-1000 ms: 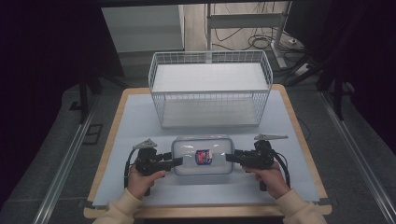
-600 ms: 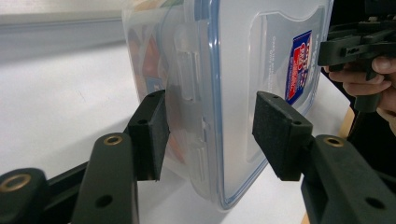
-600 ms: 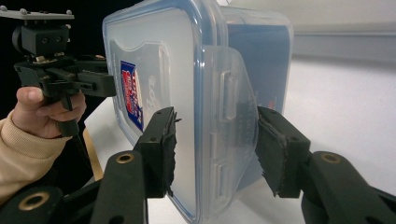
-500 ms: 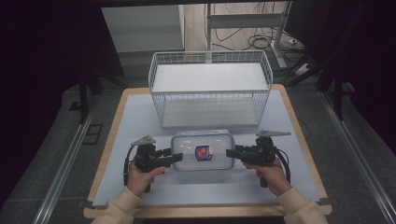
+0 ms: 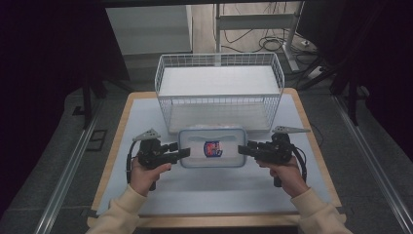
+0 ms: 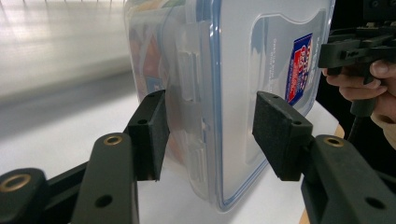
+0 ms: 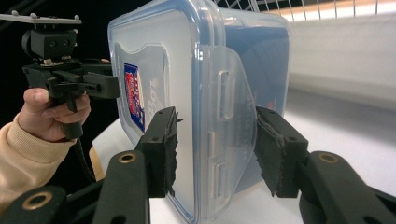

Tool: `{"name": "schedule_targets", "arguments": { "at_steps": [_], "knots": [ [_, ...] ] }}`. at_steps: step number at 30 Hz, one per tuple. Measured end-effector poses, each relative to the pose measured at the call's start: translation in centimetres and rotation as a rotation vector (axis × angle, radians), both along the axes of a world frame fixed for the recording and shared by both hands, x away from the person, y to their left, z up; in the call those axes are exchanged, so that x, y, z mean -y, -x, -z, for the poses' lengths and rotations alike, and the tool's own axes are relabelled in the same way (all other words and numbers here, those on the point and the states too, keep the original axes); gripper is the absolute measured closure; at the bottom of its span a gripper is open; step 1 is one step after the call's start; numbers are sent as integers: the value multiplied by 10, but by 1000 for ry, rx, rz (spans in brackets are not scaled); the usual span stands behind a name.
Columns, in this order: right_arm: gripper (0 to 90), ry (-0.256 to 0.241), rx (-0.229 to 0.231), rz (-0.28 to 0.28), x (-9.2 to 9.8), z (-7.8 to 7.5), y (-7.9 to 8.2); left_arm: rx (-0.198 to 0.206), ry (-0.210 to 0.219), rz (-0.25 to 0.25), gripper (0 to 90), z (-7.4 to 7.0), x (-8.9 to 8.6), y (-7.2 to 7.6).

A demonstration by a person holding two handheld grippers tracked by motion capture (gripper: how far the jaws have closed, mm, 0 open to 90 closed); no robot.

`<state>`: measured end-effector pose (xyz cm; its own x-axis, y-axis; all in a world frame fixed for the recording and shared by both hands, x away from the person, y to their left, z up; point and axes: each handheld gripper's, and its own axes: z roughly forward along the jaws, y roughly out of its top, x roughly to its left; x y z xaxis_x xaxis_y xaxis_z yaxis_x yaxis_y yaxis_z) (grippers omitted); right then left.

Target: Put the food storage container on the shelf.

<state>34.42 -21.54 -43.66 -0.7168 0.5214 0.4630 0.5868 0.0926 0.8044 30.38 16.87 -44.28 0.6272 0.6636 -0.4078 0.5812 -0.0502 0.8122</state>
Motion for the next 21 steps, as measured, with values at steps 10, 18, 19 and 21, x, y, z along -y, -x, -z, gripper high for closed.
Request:
{"name": "schedule_targets", "arguments": {
  "at_steps": [10, 18, 19, 21],
  "knots": [
    [516, -29, 40, 4, 0, -28, -7, 45, -1, -3, 471, -36, 0, -7],
    [514, -43, 76, 14, -1, -55, -17, 82, -2, -2, 471, -66, -2, -20],
    [513, -43, 83, 13, -1, -59, -18, 89, -2, -3, 471, -70, -2, -22],
    [511, -42, 90, 15, -1, -65, -22, 99, -5, -6, 471, -76, -1, -24]
  ]
}}
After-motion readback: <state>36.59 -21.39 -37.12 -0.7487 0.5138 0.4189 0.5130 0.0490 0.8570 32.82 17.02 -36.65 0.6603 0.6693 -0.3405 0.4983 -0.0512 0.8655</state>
